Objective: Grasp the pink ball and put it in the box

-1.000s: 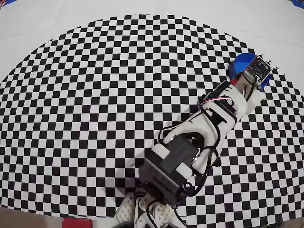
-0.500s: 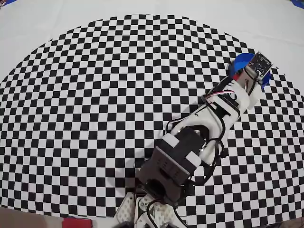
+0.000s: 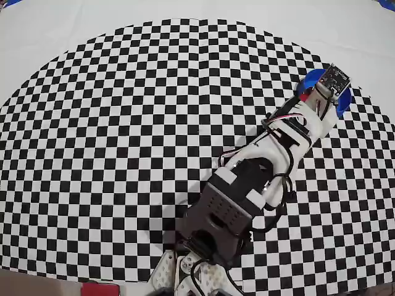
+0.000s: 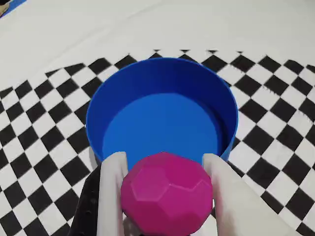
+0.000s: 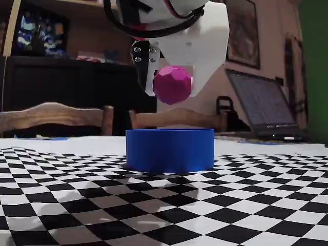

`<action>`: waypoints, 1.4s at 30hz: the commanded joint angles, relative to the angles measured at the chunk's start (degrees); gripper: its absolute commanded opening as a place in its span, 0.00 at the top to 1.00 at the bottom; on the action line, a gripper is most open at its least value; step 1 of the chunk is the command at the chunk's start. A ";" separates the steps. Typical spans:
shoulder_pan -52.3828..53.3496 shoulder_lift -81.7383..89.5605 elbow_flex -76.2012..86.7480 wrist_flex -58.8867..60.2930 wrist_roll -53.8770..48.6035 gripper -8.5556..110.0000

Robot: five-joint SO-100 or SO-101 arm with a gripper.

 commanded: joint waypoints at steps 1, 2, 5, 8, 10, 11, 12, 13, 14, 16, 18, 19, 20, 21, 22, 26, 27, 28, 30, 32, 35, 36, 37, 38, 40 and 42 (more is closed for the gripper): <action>-0.26 -0.26 -4.13 0.35 0.35 0.93; -0.26 -0.70 -4.83 0.53 0.35 0.93; -0.26 -2.46 -7.56 1.67 0.35 0.93; -0.26 -4.48 -10.81 2.81 0.35 0.93; -0.26 -6.15 -13.01 3.08 0.35 0.93; -0.26 -6.59 -13.71 3.16 0.44 0.93; -0.26 -7.03 -14.24 3.16 0.44 0.93; -0.26 -7.47 -14.68 3.16 0.44 0.93; -0.26 -7.82 -15.21 3.25 0.44 0.93; -0.18 -8.61 -16.35 3.69 0.44 0.93; -0.09 -9.49 -17.58 4.13 0.44 0.93; -0.09 -10.11 -18.54 4.39 0.44 0.93; -0.09 -10.63 -19.16 4.57 0.44 0.93; -0.09 -11.16 -20.04 4.66 0.44 0.93; -0.09 -11.69 -20.74 4.75 0.44 0.93; -0.09 -13.80 -23.55 5.10 0.44 0.93; -0.09 -14.41 -24.26 5.10 0.44 0.93; -0.09 -14.85 -24.87 5.10 0.44 0.93; -0.09 -15.64 -25.84 5.27 0.44 0.93; -0.09 -16.44 -26.89 5.45 0.44 0.93; -0.18 -17.58 -28.65 5.80 0.44 0.93; -0.18 -18.11 -29.18 5.89 0.44 0.93; -0.18 -18.54 -29.71 5.98 0.44 0.93; -0.18 -19.07 -30.41 5.98 0.44 0.93; -0.26 -19.95 -31.46 6.06 0.44 0.93; -0.26 -21.01 -32.78 6.06 0.44 0.93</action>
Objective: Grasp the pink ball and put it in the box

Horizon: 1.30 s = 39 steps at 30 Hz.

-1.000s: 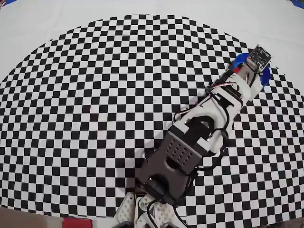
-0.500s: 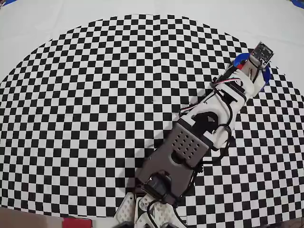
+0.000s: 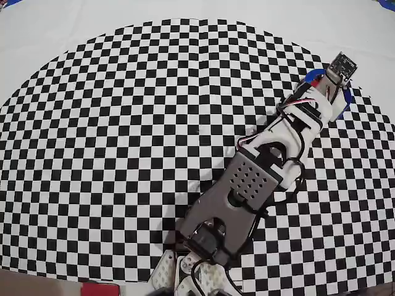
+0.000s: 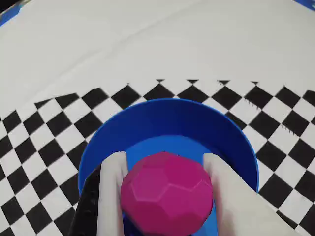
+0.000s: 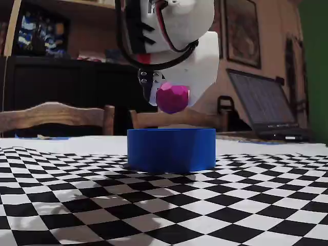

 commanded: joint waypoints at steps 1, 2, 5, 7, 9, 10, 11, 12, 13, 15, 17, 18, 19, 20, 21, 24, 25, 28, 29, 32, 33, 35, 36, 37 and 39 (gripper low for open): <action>-0.09 -0.09 -4.48 0.26 0.44 0.93; -0.09 -0.70 -5.19 0.35 0.44 0.93; -0.09 -2.99 -8.00 0.62 0.44 0.93; -0.09 -4.04 -9.32 0.79 0.44 0.93; -0.09 -4.83 -10.28 0.88 0.44 0.93; -0.09 -5.27 -10.72 0.97 0.44 0.93; -0.09 -5.80 -11.34 0.97 0.44 0.93; -0.18 -6.24 -11.87 1.05 0.44 0.93; -0.18 -6.59 -12.30 1.14 0.44 0.93; -0.26 -7.29 -13.27 1.32 0.44 0.93; -0.44 -7.91 -13.97 1.41 0.44 0.93; -0.53 -8.17 -14.33 1.41 0.44 0.93; -0.62 -8.35 -14.59 1.41 0.44 0.93; -0.62 -8.53 -14.77 1.41 0.44 0.93; -0.62 -8.70 -14.94 1.41 0.44 0.93; -0.62 -9.14 -15.56 1.49 0.44 0.93; -0.62 -9.32 -15.82 1.49 0.44 0.93; -0.70 -9.67 -16.35 1.49 0.44 0.93; -0.70 -9.76 -16.44 1.49 0.44 0.93; -0.70 -9.84 -16.52 1.58 0.44 0.93; -0.70 -9.84 -16.52 1.58 0.44 0.93; -0.70 -9.84 -16.52 1.58 0.44 0.93; -0.70 -9.84 -16.52 1.58 0.44 0.93; -0.70 -9.84 -16.52 1.58 0.44 0.93; -0.70 -9.93 -16.52 1.58 0.44 0.93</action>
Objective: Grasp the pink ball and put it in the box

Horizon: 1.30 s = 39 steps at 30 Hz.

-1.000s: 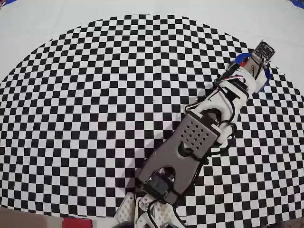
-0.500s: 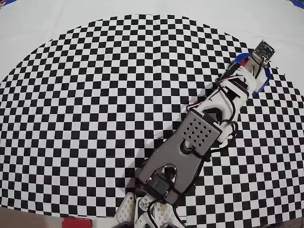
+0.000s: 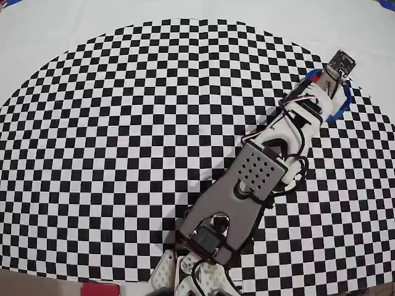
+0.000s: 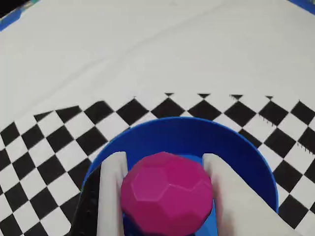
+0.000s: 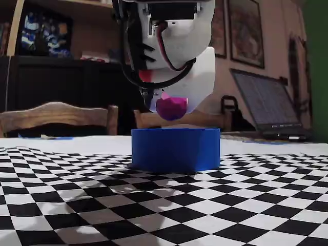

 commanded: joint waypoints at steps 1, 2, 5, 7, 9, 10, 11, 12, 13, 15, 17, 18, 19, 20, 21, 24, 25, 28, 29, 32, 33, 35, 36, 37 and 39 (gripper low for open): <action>-0.09 0.62 -2.90 0.18 0.44 0.93; -0.09 0.62 -2.90 0.26 0.44 0.93; -0.09 0.62 -2.99 0.26 0.44 0.93; -0.09 0.62 -2.99 0.26 0.44 0.93; -0.09 0.62 -2.99 0.26 0.44 0.93; -0.09 0.62 -2.99 0.26 0.44 0.93; -0.09 0.62 -3.08 0.26 0.44 0.93; -0.09 0.62 -3.08 0.26 0.44 0.93; -0.09 0.62 -3.08 0.26 0.44 0.93; -0.09 0.62 -3.08 0.26 0.44 0.93; -0.09 0.62 -3.08 0.26 0.44 0.93; -0.09 0.53 -3.08 0.26 0.44 0.93; -0.09 0.53 -3.08 0.26 0.44 0.93; -0.09 0.53 -3.08 0.26 0.44 0.93; -0.09 0.53 -3.08 0.26 0.44 0.93; -0.09 0.53 -3.08 0.26 0.44 0.93; -0.09 0.53 -3.08 0.26 0.44 0.93; -0.09 0.53 -3.16 0.26 0.44 0.93; -0.09 0.53 -3.16 0.26 0.44 0.93; -0.18 0.35 -3.16 0.44 -0.18 0.89; -0.09 0.35 -3.16 0.44 0.18 0.78; 0.00 0.26 -3.08 0.09 0.70 0.67; 0.09 0.26 -3.16 -0.09 1.23 0.64; 0.09 0.26 -3.16 -0.26 1.23 0.64; 0.00 0.53 -3.16 -0.44 1.32 0.64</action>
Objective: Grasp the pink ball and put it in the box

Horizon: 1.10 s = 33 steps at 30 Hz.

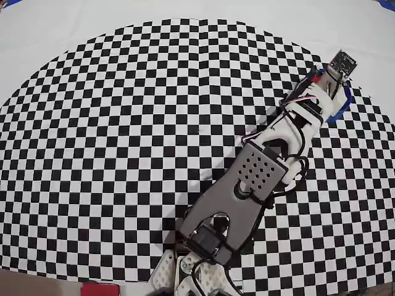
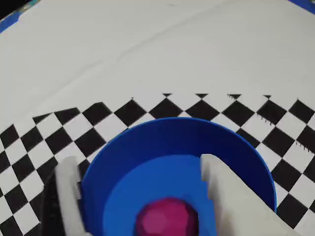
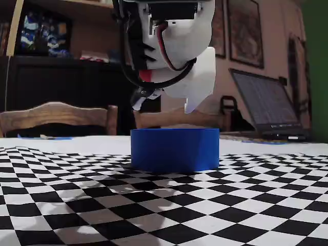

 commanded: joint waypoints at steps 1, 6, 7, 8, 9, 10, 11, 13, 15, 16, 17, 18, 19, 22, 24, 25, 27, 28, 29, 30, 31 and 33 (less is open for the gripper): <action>-0.18 0.70 -3.08 -0.70 0.70 0.64; -0.35 3.69 -1.32 -0.44 3.08 0.64; -0.35 4.66 -0.53 -0.35 3.78 0.64; -0.44 5.80 0.35 -0.35 4.66 0.65; -0.44 6.94 1.32 -0.26 5.27 0.65; -0.44 8.17 2.20 -0.09 5.98 0.65; -0.44 9.40 2.99 0.18 6.86 0.65; -0.44 12.22 4.57 1.32 8.53 0.65; -0.88 16.35 6.94 2.02 10.99 0.65; -1.14 18.63 8.26 2.55 12.22 0.65; -1.49 21.01 9.67 2.99 13.54 0.66; -1.85 23.55 11.25 3.34 15.03 0.68; -2.46 27.07 13.89 3.43 17.14 0.69; -5.01 36.56 21.53 3.43 26.72 0.77; -7.38 43.59 27.33 3.43 34.45 0.89; -8.70 47.29 30.50 3.43 38.32 0.93; -11.07 53.53 36.39 3.43 45.00 0.93; -12.13 56.78 39.38 3.43 48.43 0.93; -14.15 61.96 44.47 3.43 52.73 0.93; -15.91 66.88 48.69 3.43 57.13 0.93; -17.14 70.75 51.77 3.43 59.94 0.93; -19.69 78.93 58.27 3.43 63.72 0.93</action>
